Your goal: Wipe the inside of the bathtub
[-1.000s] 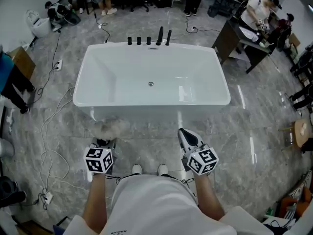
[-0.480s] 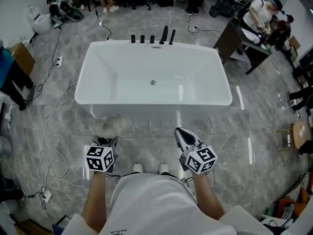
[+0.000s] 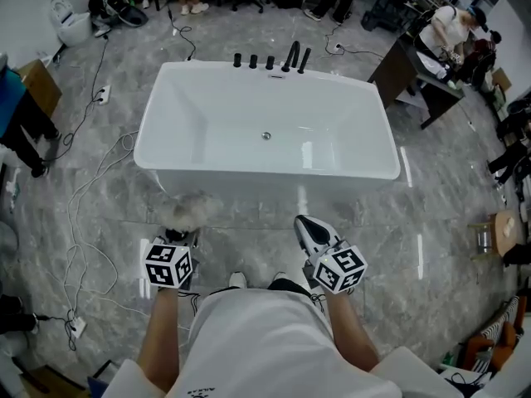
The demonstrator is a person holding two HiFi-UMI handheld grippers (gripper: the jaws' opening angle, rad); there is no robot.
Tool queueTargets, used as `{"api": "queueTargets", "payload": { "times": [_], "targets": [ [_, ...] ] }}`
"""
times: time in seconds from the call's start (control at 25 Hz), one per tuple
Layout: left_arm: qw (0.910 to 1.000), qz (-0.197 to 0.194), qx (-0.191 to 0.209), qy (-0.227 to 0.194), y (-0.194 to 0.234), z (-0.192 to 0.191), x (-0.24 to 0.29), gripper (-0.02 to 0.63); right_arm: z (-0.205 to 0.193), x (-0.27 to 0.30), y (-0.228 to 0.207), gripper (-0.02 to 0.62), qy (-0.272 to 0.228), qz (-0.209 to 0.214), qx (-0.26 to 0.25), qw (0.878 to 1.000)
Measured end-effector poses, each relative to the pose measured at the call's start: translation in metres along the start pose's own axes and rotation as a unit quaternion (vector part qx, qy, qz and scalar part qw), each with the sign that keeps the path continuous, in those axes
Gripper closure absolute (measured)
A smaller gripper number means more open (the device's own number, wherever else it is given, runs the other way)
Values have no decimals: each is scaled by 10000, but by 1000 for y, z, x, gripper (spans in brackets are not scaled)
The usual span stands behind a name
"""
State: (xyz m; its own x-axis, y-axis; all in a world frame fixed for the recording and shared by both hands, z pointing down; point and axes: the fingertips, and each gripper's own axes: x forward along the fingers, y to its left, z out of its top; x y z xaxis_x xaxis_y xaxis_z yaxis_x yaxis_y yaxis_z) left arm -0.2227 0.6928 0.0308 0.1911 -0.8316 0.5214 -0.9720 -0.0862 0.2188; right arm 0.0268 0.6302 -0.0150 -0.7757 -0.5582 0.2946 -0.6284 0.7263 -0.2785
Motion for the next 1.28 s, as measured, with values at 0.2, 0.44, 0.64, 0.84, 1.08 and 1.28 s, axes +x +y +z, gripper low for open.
{"api": "queueTargets", "payload": {
  "times": [0.2,0.44,0.64,0.84,1.08,1.28],
  "targets": [
    [9999,80,-18,-59,19,0,-6,509,-1,15,11,575,43,-4,-98,9999],
    [9998,151,-90,-131,32,-1,-7,509,2,30,13,575,83,76,-156,9998],
    [9994,237,-244,-64,41,-5,3,509,1,52,5,575,122,199,-109,9997],
    [9988,394,-282,-17,46,12,34,509,12,86,-26,575,201,395,-85,9990],
    [9979,578,-283,-115,48,50,83,509,44,132,-79,575,223,626,-114,9977],
    [9957,813,-450,-54,53,79,128,509,68,169,-122,575,317,857,-155,9957]
  ]
}}
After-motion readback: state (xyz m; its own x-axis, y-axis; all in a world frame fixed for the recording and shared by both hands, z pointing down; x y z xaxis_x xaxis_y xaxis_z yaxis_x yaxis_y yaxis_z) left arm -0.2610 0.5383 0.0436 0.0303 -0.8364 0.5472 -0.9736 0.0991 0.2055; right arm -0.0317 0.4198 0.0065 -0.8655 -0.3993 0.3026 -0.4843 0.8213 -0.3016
